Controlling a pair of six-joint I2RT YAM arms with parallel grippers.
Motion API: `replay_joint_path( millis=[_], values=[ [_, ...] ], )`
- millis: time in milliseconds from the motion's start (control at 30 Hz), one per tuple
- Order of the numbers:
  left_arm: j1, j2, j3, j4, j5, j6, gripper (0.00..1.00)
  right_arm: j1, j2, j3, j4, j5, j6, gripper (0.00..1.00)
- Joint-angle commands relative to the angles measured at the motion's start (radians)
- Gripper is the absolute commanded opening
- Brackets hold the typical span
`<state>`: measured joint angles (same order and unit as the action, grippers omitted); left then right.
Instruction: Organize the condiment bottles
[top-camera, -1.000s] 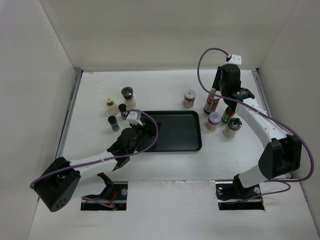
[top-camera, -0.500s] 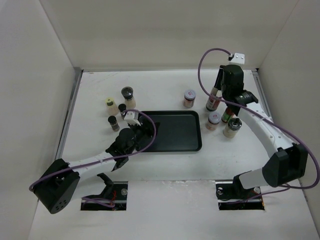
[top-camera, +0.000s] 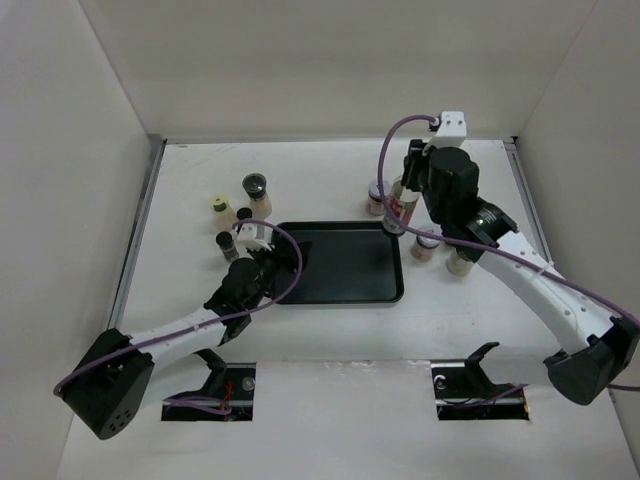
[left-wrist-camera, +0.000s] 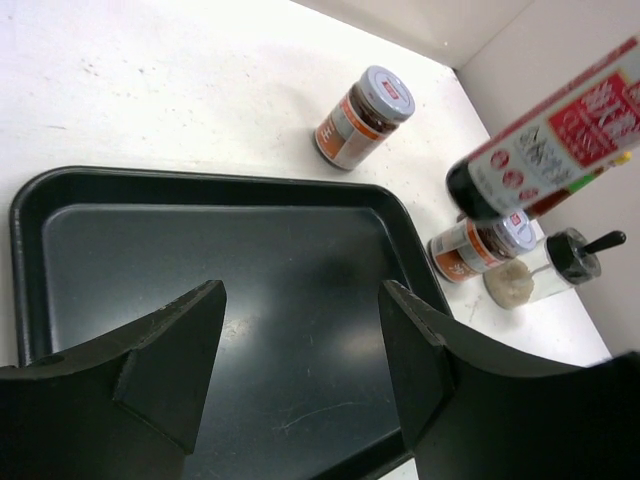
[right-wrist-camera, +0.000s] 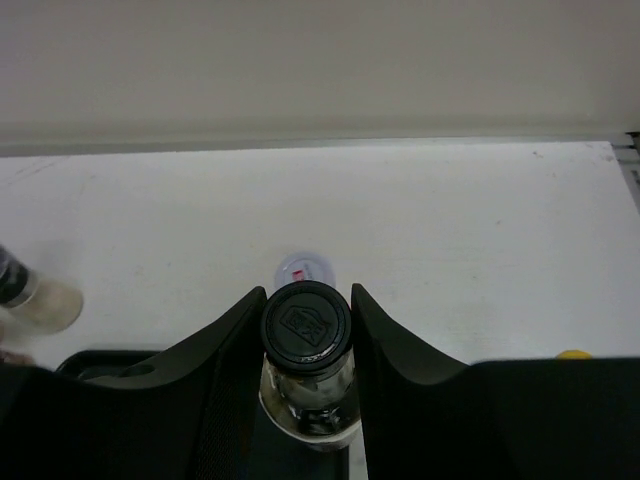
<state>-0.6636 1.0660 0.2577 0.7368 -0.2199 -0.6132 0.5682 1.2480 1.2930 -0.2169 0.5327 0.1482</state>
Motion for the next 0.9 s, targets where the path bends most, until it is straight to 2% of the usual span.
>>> replay_joint_path(
  millis=[0,167,333,567,867],
  values=[
    [0.02,-0.046,-0.017,0.061,0.002,-0.02,0.61,0.083,-0.021,0.051,0.148,0.02,0.013,0.13],
    [0.049,-0.075,-0.031,0.052,-0.003,-0.046,0.61,0.187,0.054,0.069,0.185,0.015,0.022,0.13],
    [0.06,-0.078,-0.035,0.052,0.004,-0.06,0.61,0.241,0.149,0.088,0.234,0.01,0.021,0.12],
    [0.052,-0.049,-0.029,0.058,0.01,-0.057,0.62,0.253,0.254,0.118,0.277,0.001,0.021,0.12],
    [0.06,-0.057,-0.034,0.058,0.01,-0.059,0.62,0.259,0.307,0.118,0.312,-0.014,0.03,0.12]
  ],
)
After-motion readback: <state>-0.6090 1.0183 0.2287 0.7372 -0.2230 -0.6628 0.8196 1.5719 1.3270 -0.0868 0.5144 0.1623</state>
